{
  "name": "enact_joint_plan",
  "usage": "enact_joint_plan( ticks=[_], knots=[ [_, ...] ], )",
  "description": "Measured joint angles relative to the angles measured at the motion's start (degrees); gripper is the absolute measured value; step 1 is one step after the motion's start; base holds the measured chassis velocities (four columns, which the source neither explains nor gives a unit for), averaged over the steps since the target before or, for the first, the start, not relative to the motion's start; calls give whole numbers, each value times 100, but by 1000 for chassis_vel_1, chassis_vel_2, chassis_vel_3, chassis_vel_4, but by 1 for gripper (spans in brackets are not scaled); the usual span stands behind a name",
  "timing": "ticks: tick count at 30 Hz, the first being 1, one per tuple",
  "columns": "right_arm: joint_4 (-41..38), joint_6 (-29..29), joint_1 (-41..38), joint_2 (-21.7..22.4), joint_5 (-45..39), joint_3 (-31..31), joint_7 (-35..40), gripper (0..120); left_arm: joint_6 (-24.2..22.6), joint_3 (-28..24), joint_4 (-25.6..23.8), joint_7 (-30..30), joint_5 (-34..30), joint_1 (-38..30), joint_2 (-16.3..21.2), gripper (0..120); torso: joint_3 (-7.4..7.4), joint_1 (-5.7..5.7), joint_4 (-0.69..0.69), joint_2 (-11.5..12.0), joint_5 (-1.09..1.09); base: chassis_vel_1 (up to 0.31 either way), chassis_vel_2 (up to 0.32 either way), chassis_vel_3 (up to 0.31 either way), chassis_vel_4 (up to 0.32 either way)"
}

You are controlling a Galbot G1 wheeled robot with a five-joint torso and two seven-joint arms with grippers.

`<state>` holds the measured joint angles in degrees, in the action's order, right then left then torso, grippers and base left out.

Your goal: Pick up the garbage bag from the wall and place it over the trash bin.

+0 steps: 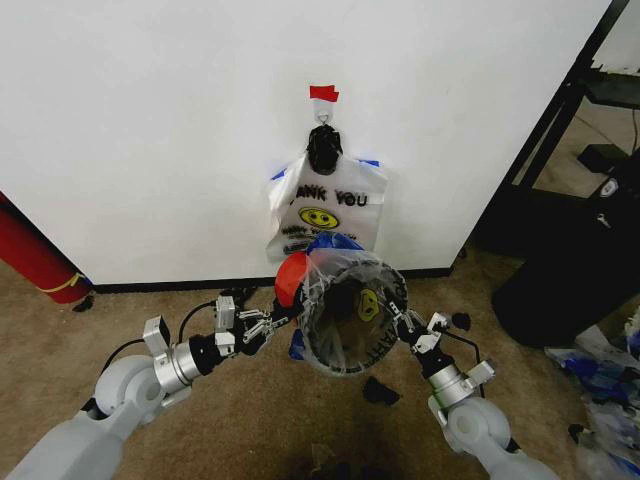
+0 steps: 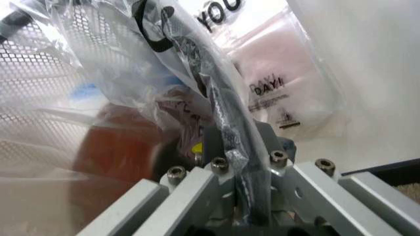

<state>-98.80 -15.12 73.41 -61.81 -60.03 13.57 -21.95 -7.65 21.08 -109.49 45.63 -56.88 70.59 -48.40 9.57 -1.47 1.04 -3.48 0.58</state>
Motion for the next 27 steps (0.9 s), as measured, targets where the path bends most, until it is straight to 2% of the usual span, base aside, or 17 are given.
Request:
enact_joint_plan(
  ticks=[6,27],
  knots=[
    [-59,0,8,4,2,-7,0,0,107,-38,-11,-347,49,-42,-6,0,0,0,0,0,0,0,0,0,0],
    [-87,33,53,14,-3,-24,-156,0,258,-77,151,-752,383,-117,-30,0,0,0,0,0,0,0,0,0,0]
  ],
)
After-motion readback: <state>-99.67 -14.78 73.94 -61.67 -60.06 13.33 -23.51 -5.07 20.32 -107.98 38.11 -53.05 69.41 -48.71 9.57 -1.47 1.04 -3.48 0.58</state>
